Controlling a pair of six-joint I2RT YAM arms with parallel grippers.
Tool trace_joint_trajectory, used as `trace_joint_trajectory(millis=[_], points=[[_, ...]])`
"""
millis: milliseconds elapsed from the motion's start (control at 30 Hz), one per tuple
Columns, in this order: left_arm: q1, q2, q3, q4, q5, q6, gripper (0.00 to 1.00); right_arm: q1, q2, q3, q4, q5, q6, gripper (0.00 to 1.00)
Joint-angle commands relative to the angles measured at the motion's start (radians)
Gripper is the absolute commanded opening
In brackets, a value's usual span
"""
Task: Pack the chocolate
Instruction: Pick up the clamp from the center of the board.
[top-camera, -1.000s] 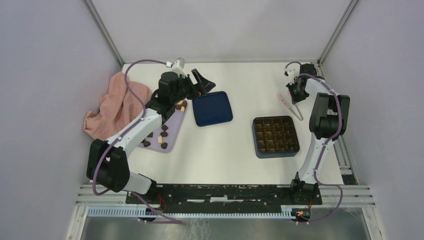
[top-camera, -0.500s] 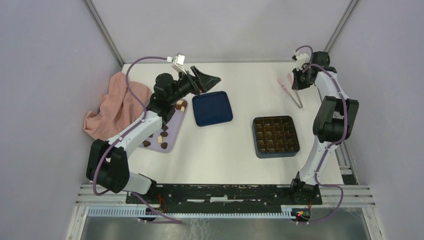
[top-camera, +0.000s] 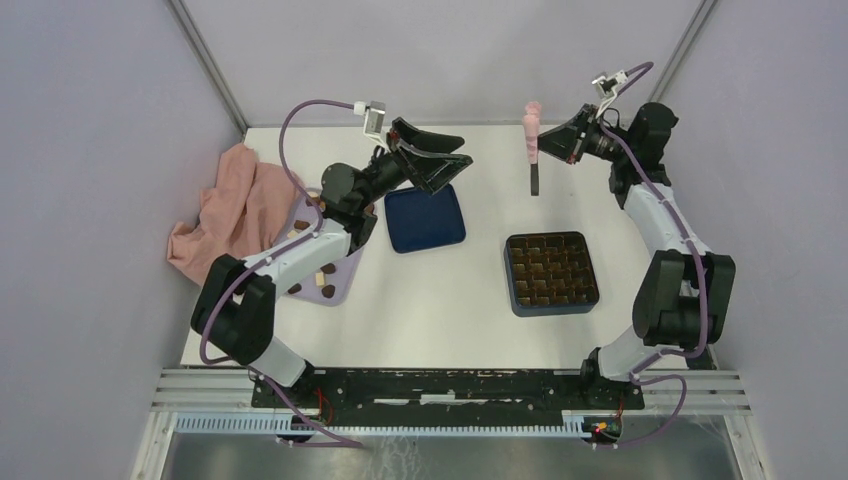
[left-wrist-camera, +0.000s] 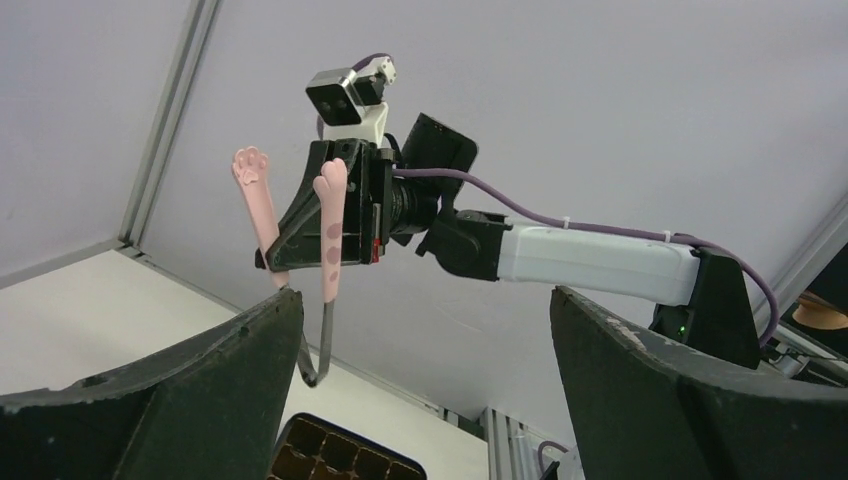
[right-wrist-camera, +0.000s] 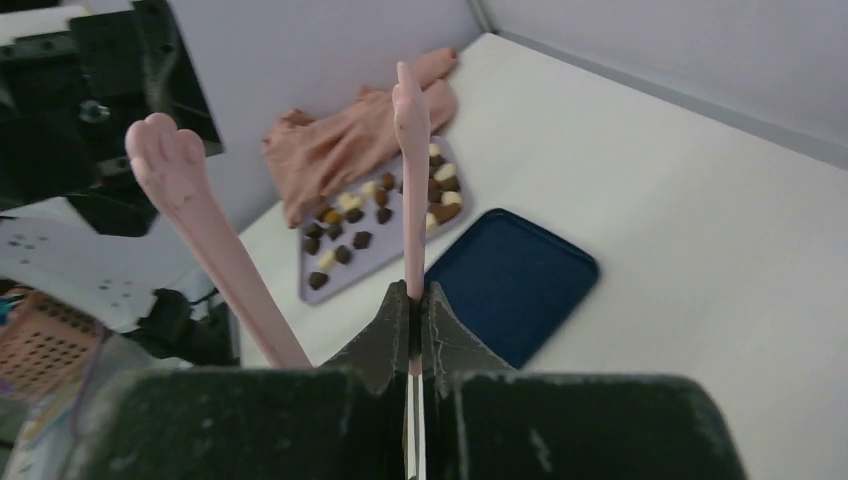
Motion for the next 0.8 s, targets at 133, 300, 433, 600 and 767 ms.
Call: trace_joint_trajectory(millis=[133,300,433,600,767], points=[[-0.046,0.016,0.099,0.026,0.034,0.097,0.94,0.118,-0.076,-0.077,0.722,-0.089,0.631,0.0],[-0.079,0.042,0.147,-0.058,0.045,0.142,0.83,0.185,-0.081,-0.074,0.712,-0.074,0.635,0.0],[-0.095,0.061,0.195,-0.121,0.05,0.18,0.74,0.219,-0.09,-0.084,0.691,-0.076,0.612,0.0],[-0.121,0.065,0.242,-0.195,0.074,0.224,0.66,0.229,-0.092,-0.084,0.63,-0.069,0.567,0.0],[-0.144,0.066,0.25,-0.228,0.084,0.26,0.64,0.233,-0.095,-0.068,0.558,-0.065,0.519,0.0]])
